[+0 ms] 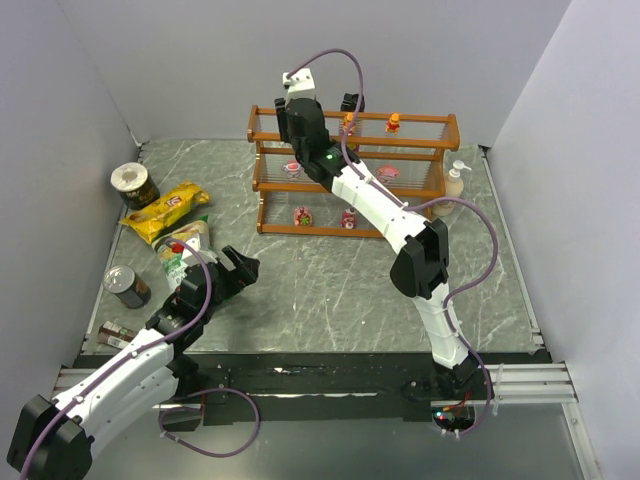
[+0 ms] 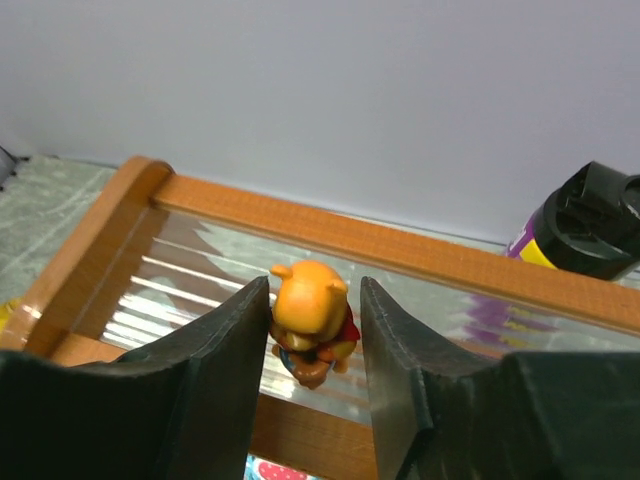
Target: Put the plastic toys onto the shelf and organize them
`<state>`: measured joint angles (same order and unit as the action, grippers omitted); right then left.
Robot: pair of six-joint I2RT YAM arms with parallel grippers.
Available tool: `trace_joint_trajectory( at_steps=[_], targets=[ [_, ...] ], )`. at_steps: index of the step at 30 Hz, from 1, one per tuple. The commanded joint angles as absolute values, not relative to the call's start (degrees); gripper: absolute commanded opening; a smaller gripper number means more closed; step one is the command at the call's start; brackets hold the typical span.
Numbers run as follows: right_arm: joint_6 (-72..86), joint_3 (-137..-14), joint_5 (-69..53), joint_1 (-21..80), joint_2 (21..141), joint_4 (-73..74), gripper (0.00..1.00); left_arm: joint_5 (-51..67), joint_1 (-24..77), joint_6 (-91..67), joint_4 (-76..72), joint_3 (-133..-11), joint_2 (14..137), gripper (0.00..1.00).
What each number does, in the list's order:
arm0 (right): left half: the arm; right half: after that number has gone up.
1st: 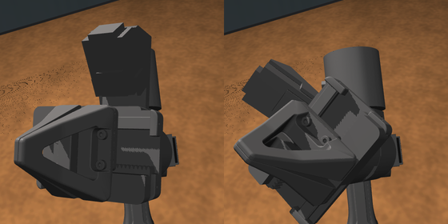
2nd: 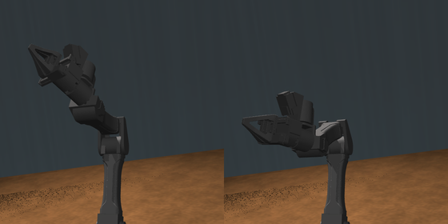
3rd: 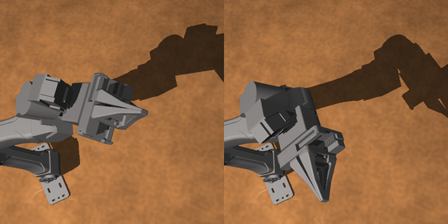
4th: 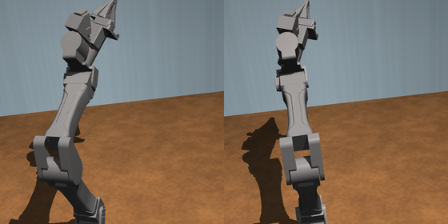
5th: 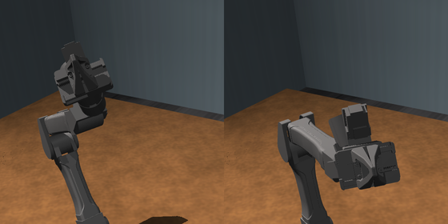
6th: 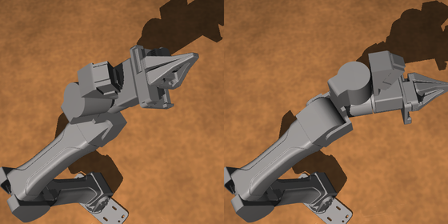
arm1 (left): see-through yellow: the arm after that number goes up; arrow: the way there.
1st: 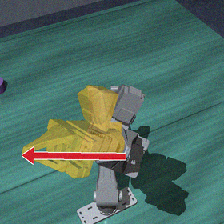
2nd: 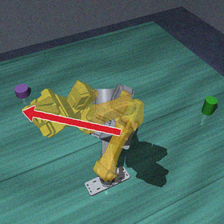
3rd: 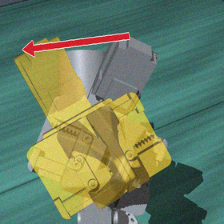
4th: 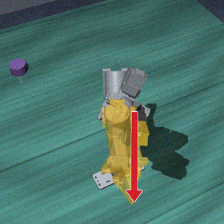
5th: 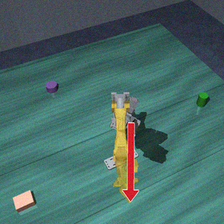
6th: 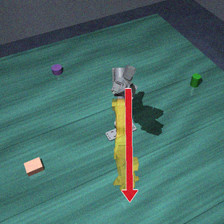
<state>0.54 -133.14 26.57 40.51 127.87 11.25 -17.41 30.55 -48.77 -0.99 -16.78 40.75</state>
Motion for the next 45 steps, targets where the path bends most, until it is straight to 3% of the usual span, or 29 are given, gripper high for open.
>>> trace_joint_trajectory(
  at_steps=[1, 8, 19, 32, 41, 45],
  targets=[
    [0.5, -134.7, 28.5, 41.0, 129.2, 12.2, 0.50, -17.9, 30.4, -47.7, -1.7, -19.4, 40.7, 0.96],
    [0.7, -133.3, 26.7, 41.0, 128.0, 12.0, 0.66, -18.1, 30.4, -47.8, -1.6, -19.3, 40.4, 0.96],
    [1.5, -131.9, 25.8, 41.1, 123.8, 13.4, 0.74, -18.1, 30.4, -47.8, -1.8, -19.3, 40.9, 0.96],
    [0.9, -127.7, 23.6, 41.1, 114.5, 13.9, 1.00, -17.0, 30.4, -47.3, -2.3, -19.9, 41.6, 0.96],
    [0.8, -111.6, 27.0, 41.7, 100.1, 11.5, 1.00, -15.6, 30.4, -46.9, -3.2, -19.2, 39.6, 0.96],
    [4.1, -95.5, 31.8, 41.7, 88.6, 13.3, 1.00, -13.7, 30.4, -46.1, -4.5, -19.2, 39.1, 0.96]
  ],
)
